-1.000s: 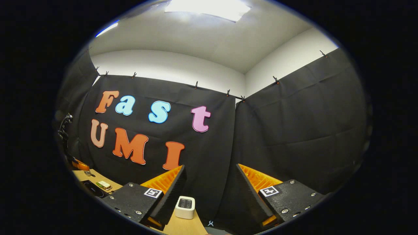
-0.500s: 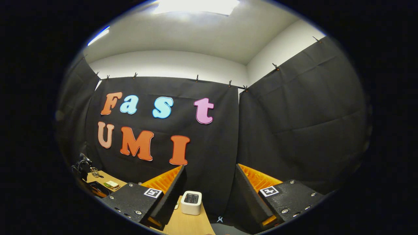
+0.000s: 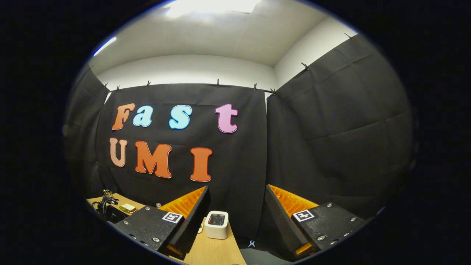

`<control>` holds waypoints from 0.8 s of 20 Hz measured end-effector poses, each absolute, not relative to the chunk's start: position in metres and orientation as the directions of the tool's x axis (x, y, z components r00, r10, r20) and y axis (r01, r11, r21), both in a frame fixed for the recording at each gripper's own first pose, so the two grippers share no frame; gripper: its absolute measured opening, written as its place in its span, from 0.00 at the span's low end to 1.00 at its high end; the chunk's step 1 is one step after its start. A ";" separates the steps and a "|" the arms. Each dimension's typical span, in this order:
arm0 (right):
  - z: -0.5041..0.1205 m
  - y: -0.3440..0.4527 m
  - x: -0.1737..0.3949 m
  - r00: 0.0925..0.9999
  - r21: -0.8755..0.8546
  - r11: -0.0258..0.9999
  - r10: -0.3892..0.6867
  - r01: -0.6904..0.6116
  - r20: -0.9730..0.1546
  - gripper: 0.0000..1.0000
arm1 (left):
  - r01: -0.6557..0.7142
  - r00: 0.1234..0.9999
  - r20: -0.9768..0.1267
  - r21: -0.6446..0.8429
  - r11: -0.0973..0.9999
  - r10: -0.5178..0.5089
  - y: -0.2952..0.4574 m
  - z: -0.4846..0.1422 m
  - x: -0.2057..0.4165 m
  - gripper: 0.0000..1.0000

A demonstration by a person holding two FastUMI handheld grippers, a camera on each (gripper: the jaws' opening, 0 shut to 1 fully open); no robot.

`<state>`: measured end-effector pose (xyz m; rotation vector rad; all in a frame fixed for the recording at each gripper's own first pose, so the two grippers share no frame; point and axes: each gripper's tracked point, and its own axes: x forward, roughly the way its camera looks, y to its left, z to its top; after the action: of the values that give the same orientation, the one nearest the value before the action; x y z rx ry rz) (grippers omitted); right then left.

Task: First push the handle of the pot to place it horizontally, then grasp the pot with both hands and set it on the induction cooktop.

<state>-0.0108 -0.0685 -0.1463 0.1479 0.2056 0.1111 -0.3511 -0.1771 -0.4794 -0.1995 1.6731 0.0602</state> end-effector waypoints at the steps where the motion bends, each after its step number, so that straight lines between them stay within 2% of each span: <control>1: -0.149 -0.070 -0.011 0.973 0.158 0.984 0.113 -0.082 -0.203 0.93 | -0.173 -0.125 -0.986 -0.087 0.981 -0.109 -0.178 -0.485 -0.359 0.08; 9: -0.161 -0.065 -0.017 0.967 0.146 0.989 0.067 -0.032 -0.244 0.93 | -0.248 -0.280 -0.938 -0.133 0.960 -0.202 -0.185 -0.511 -0.395 0.08; 10: -0.163 -0.064 -0.017 0.965 0.141 0.990 0.061 -0.026 -0.256 0.97 | -0.266 -0.298 -0.929 -0.138 0.954 -0.218 -0.187 -0.511 -0.401 0.08; 11: -0.165 -0.064 -0.017 0.963 0.135 0.991 0.054 -0.019 -0.264 0.93 | -0.277 -0.313 -0.921 -0.146 0.950 -0.233 -0.188 -0.514 -0.407 0.08; 16: -0.169 -0.050 -0.022 0.956 0.133 0.991 0.045 -0.007 -0.290 0.93 | -0.347 -0.362 -0.894 -0.133 0.928 -0.264 -0.179 -0.526 -0.421 0.08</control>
<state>-0.0221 -0.0503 -0.1685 0.1315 0.2972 0.0264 -0.4212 -0.1786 -0.5259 -0.4419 1.9652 0.0934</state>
